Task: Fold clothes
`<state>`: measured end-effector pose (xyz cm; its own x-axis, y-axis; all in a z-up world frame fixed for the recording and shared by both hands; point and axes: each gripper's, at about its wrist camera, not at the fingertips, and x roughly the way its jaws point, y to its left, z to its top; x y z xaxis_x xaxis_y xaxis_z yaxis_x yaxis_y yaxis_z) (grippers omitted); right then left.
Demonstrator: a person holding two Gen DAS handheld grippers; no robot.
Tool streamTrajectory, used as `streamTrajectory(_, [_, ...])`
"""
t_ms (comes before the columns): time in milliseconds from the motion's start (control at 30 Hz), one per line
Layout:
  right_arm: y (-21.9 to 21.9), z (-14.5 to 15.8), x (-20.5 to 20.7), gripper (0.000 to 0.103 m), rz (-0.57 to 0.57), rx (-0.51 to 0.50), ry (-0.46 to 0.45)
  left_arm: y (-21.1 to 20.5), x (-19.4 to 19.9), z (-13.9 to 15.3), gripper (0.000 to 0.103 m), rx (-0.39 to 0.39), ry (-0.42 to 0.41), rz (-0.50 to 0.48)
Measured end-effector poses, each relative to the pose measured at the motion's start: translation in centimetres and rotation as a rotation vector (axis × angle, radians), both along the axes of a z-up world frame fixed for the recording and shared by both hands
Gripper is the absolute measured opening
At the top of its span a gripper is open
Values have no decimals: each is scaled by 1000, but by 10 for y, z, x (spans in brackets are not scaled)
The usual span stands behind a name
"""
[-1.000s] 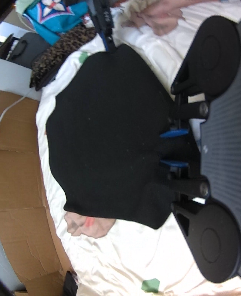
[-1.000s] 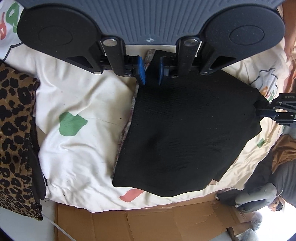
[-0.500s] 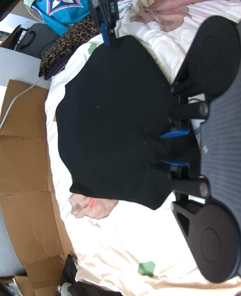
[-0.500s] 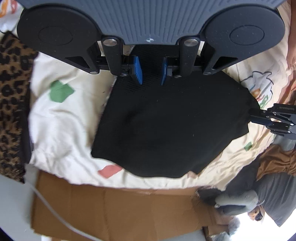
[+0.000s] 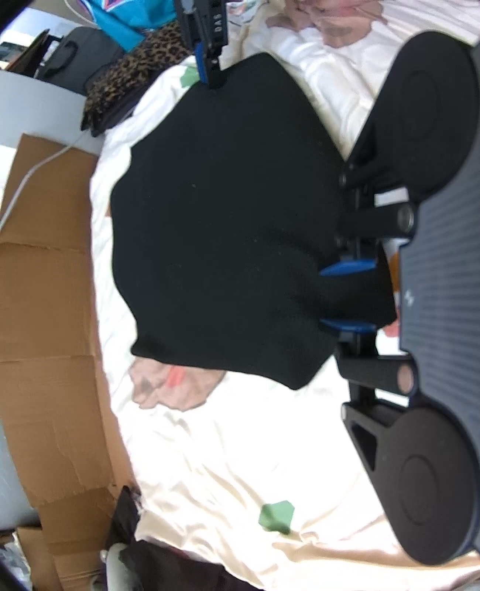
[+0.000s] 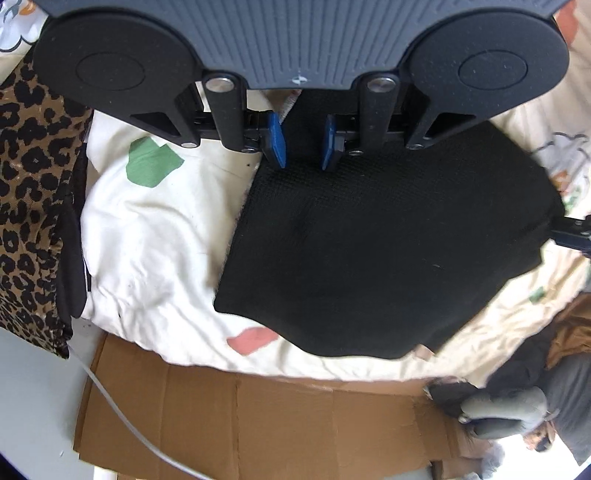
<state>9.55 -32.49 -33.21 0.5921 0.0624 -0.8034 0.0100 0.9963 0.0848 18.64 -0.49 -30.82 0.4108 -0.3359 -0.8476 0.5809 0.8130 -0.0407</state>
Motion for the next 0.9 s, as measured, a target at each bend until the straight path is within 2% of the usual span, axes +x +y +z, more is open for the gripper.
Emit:
streamTrajectory(100, [5,6,-11,28,25,50,-5,-5,-6,3,28,-26,4,-28])
streamTrajectory(300, [30,2,-22,28,106,62,32,-25,-15,0,28,-48,43,-118])
streamTrajectory(433, [30,-15,-21,26,61,35,102,-35,-16,-10,28,-13,58,-133])
streamTrajectory(600, [23,-16,-30,26,34,49,119,-26,-6,-18,29,-11,93,-53])
streamTrajectory(667, [20,-16,-32,22,20,53,125,-20,-3,-19,29,-8,104,-24])
streamTrajectory(733, [19,-14,-33,20,8,47,131,-17,-2,-18,22,11,105,2])
streamTrajectory(900, [14,-5,-40,20,-39,63,111,-6,-1,-15,22,50,88,61])
